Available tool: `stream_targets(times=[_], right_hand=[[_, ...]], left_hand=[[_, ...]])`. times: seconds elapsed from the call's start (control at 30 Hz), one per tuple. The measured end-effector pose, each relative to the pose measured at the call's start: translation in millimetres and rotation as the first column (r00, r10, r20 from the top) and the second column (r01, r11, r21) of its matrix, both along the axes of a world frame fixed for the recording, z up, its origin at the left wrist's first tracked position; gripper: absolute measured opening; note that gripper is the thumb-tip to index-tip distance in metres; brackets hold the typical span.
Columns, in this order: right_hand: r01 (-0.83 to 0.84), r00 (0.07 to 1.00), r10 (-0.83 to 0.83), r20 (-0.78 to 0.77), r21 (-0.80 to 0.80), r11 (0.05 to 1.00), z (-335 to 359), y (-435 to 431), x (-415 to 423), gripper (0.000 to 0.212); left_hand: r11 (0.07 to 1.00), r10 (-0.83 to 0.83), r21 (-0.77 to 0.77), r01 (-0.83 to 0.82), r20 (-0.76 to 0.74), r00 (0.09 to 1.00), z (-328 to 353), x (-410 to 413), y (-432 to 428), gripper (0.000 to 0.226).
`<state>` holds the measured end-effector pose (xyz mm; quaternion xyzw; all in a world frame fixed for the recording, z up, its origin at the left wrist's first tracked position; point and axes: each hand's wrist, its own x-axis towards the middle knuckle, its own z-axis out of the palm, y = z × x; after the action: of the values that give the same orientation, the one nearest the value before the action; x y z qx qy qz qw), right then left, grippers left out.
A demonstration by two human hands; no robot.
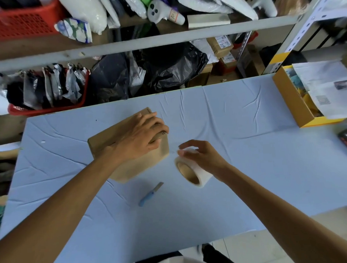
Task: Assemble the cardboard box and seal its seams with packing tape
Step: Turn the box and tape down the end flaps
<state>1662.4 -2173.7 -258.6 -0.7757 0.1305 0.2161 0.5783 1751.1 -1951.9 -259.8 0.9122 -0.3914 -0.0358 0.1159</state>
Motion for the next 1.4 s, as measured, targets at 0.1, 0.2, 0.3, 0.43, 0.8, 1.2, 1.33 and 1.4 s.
stream_targets(times=[0.1, 0.2, 0.3, 0.43, 0.8, 1.2, 1.33, 1.4], right_hand=[[-0.003, 1.0, 0.001, 0.023, 0.054, 0.999, -1, -2, -7, 0.022], [0.0, 0.992, -0.005, -0.13, -0.034, 0.999, -12, -2, -11, 0.055], [-0.013, 0.99, -0.011, -0.139, -0.175, 0.984, -20, -5, -13, 0.082], [0.037, 0.999, -0.035, 0.029, -0.082, 0.996, -14, -5, -23, 0.078], [0.039, 0.998, -0.045, -0.034, -0.154, 0.987, -19, -3, -31, 0.046], [-0.008, 0.982, 0.009, 0.186, -0.006, 1.0, 2, 0, -29, 0.068], [0.012, 0.986, -0.017, 0.169, 0.026, 1.0, 2, 3, -32, 0.061], [0.024, 0.986, -0.027, 0.163, 0.022, 0.999, 1, 3, -34, 0.059]], left_hand=[[1.0, 0.004, 0.004, -0.004, 0.001, 1.0, -1, 1, 2, 0.025], [0.999, -0.027, 0.032, 0.026, 0.024, 0.999, -2, -1, 2, 0.027], [0.998, -0.026, 0.057, 0.023, 0.047, 0.999, 0, -4, 1, 0.027], [0.999, -0.004, 0.042, 0.002, 0.036, 0.999, -1, -6, 1, 0.025], [0.999, 0.024, 0.038, -0.025, 0.006, 1.0, 0, -14, -5, 0.024], [0.984, 0.174, -0.033, -0.176, -0.044, 0.984, 2, -23, -7, 0.035], [0.965, 0.158, -0.196, -0.171, -0.084, 0.984, 11, -38, -5, 0.038], [0.918, 0.206, -0.352, -0.183, 0.028, 0.978, 11, -61, -3, 0.031]])
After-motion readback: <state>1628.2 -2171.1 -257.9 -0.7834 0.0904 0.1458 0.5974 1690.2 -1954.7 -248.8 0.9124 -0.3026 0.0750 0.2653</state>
